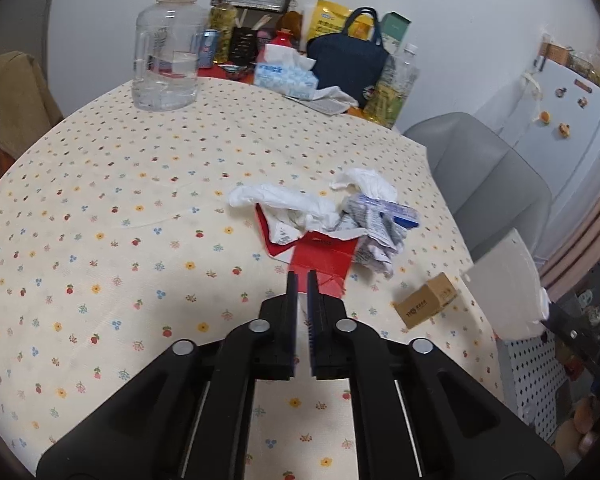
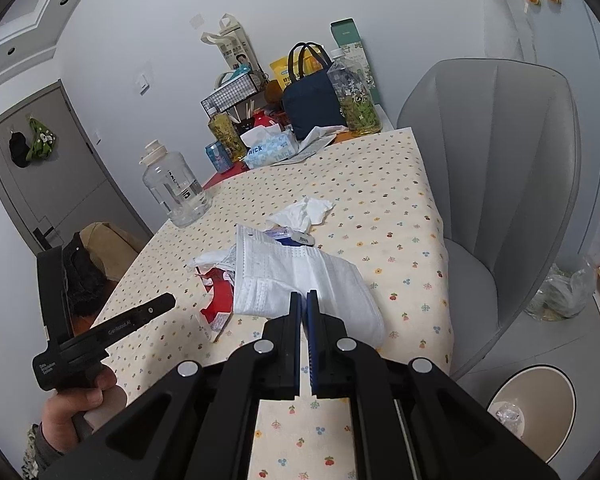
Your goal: Collect trash
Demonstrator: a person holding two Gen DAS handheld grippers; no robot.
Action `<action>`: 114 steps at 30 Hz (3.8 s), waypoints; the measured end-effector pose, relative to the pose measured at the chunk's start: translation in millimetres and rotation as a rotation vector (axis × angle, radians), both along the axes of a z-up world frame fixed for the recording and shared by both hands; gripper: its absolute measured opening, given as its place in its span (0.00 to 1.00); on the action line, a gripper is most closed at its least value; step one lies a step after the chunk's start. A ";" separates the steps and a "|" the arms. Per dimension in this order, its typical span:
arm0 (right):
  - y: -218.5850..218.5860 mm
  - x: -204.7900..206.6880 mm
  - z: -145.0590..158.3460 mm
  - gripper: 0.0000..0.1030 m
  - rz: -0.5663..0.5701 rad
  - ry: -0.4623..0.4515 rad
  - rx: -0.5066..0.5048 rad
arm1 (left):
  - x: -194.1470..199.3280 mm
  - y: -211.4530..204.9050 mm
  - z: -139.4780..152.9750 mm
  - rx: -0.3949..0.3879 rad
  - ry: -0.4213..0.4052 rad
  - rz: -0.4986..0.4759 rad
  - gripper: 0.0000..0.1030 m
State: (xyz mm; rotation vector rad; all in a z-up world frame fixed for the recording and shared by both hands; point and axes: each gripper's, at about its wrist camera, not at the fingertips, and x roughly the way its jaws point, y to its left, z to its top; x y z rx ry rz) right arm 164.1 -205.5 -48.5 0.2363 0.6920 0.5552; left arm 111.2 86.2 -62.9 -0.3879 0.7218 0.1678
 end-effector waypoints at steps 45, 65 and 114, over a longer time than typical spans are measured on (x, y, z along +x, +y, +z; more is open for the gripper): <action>-66.5 -10.8 -2.4 0.04 -0.115 -0.004 0.008 | -26.8 -14.2 48.3 0.034 -0.080 -0.018 0.13; -78.7 -2.0 -18.4 0.04 -0.146 0.031 0.007 | 9.0 -21.6 -38.9 0.077 0.145 -0.042 0.03; -266.4 -10.3 -138.1 0.04 -0.449 0.251 0.001 | 60.1 -282.4 -9.2 0.193 0.093 -0.513 0.03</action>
